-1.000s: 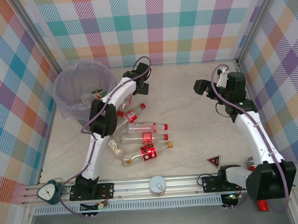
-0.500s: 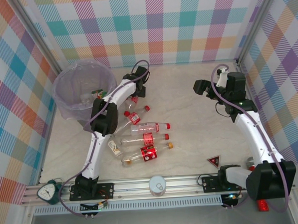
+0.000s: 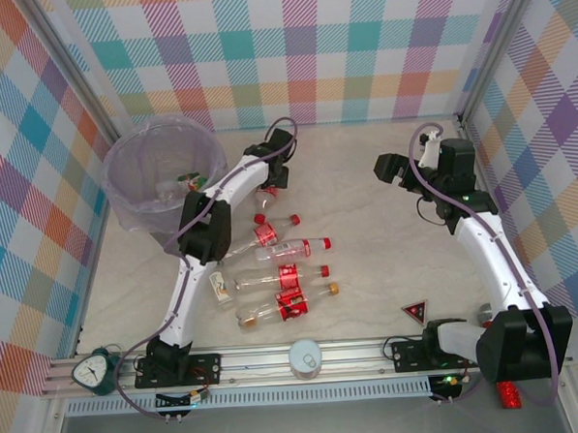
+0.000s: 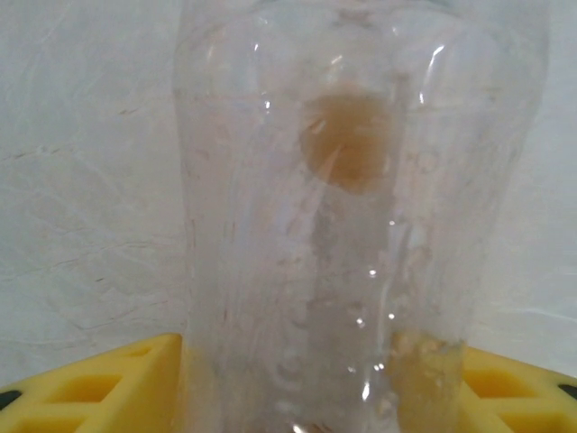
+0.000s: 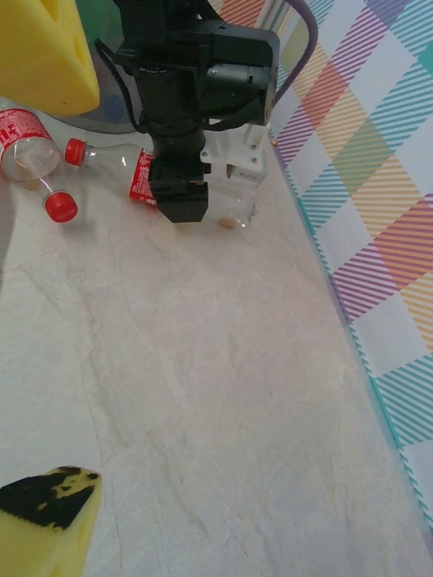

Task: Put the plastic bottles in the bin

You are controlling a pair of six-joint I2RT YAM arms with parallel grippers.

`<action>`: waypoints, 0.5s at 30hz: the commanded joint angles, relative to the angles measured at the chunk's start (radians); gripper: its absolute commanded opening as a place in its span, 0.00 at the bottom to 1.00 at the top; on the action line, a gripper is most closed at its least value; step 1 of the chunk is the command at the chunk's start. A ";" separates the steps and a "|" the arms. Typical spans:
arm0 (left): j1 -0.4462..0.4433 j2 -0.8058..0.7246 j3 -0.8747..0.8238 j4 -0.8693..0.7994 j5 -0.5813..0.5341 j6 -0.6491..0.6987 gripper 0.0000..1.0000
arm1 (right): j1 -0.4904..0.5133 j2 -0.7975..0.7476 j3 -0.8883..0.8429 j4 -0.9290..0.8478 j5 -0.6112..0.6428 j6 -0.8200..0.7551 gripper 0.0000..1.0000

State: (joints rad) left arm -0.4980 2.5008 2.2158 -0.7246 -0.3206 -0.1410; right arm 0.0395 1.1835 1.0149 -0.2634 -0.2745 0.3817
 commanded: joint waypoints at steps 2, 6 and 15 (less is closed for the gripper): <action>-0.018 -0.135 0.001 0.049 0.025 0.023 0.56 | -0.006 0.009 -0.006 0.039 -0.025 0.008 1.00; -0.033 -0.184 0.007 0.065 0.027 0.033 0.53 | -0.006 0.011 -0.006 0.038 -0.028 0.008 1.00; -0.093 -0.330 0.005 0.075 0.029 0.073 0.48 | -0.004 0.021 -0.004 0.041 -0.033 0.006 1.00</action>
State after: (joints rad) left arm -0.5610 2.2574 2.2150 -0.6724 -0.2962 -0.1024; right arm 0.0391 1.2007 1.0149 -0.2611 -0.2829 0.3817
